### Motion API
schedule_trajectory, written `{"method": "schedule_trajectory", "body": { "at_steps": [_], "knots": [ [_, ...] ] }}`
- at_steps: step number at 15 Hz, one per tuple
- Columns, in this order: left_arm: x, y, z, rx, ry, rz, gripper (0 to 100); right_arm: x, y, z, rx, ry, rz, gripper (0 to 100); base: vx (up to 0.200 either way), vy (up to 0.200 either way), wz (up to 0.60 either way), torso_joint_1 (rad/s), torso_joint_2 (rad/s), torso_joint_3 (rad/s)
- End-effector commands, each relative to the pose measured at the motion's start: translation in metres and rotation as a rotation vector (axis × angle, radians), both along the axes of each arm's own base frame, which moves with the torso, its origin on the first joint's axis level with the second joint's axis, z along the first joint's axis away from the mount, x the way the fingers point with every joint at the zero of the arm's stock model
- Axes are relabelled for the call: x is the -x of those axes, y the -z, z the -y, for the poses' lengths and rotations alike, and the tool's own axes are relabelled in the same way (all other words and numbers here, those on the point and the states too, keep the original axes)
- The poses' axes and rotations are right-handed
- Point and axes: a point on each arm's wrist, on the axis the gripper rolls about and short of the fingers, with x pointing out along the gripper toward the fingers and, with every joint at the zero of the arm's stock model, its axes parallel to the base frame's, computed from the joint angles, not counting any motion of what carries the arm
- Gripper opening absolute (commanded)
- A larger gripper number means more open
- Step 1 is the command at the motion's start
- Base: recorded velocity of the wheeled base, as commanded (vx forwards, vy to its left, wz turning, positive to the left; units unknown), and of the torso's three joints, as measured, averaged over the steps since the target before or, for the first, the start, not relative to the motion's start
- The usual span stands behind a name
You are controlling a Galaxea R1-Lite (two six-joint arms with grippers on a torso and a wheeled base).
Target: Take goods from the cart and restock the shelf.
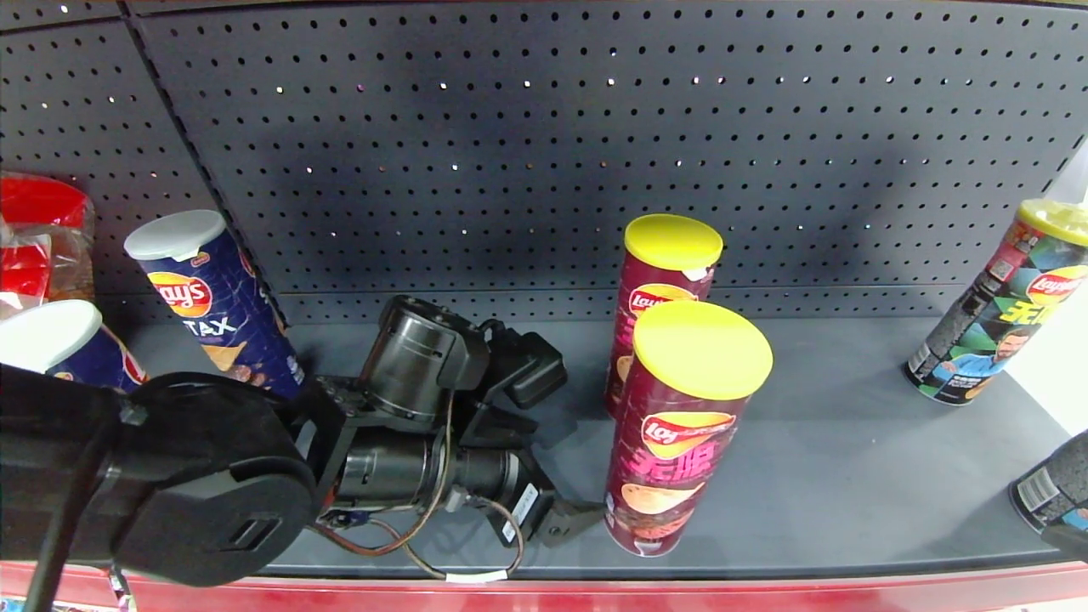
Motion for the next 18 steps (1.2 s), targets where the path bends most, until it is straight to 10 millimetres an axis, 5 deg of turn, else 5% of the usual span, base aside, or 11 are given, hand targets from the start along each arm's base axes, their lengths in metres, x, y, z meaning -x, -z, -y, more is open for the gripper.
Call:
{"method": "schedule_trajectory", "body": {
  "at_steps": [1,13,15,18],
  "knots": [
    [0.0,0.0,0.0,0.001,0.001,0.001,100,0.0,0.0,0.0,0.0,-0.001,0.0,100,0.0,0.0,0.0,0.0,0.0,0.0],
    [0.001,0.001,-0.002,-0.005,-0.008,-0.003,100,0.0,0.001,0.0,0.001,-0.001,-0.002,100,0.0,0.0,0.0,0.0,0.0,0.0],
    [0.015,-0.006,-0.029,-0.012,-0.07,0.014,100,0.0,0.008,0.0,0.011,-0.001,-0.024,100,0.0,0.0,0.0,0.0,0.0,0.0],
    [0.061,-0.027,-0.096,0.059,-0.191,0.07,100,0.001,0.013,0.001,0.015,0.012,-0.029,100,0.0,0.0,0.0,0.0,0.0,0.0]
  ]
}}
